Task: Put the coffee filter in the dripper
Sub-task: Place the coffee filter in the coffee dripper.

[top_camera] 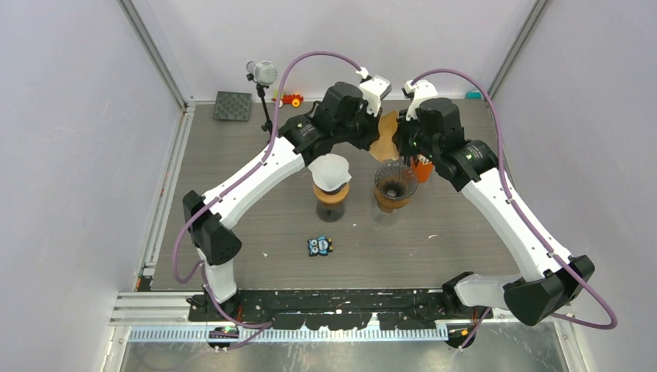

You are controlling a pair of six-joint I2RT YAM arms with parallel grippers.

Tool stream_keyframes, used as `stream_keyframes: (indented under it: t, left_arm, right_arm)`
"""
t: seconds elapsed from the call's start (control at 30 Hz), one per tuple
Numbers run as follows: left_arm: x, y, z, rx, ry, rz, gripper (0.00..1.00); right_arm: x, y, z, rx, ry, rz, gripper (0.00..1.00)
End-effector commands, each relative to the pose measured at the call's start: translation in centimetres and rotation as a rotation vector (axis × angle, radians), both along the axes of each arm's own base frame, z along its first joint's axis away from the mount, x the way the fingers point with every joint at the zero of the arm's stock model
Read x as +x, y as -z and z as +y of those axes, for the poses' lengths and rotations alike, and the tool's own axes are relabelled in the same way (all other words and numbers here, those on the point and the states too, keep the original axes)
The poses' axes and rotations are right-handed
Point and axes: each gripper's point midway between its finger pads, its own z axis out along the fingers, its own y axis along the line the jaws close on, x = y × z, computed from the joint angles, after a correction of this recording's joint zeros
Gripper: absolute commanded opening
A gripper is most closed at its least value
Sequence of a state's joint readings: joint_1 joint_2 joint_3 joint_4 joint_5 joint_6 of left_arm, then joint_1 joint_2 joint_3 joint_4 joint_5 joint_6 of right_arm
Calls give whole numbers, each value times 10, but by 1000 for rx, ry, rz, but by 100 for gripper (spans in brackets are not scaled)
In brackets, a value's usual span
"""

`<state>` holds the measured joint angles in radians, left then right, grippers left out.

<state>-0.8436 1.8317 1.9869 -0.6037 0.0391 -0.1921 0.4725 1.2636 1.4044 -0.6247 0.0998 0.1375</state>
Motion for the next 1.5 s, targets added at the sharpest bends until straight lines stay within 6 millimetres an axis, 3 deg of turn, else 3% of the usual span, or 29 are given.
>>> stream_keyframes:
  t: [0.0, 0.5, 1.13, 1.33, 1.47]
  left_arm:
    - [0, -27, 7, -15, -3, -90, 0]
    - [3, -28, 16, 15, -21, -133, 5]
    - [2, -40, 19, 4, -27, -147, 26]
    - [0, -46, 23, -2, -34, -157, 37]
    - [0, -44, 25, 3, -36, -157, 38]
  right_arm:
    - [-4, -30, -1, 27, -5, -74, 7]
    - [-8, -33, -7, 6, 1, -90, 9]
    - [-7, -22, -6, 9, 0, -77, 9]
    - [-9, -24, -7, 16, -4, -82, 9]
    - [-11, -23, -7, 26, -12, -82, 9]
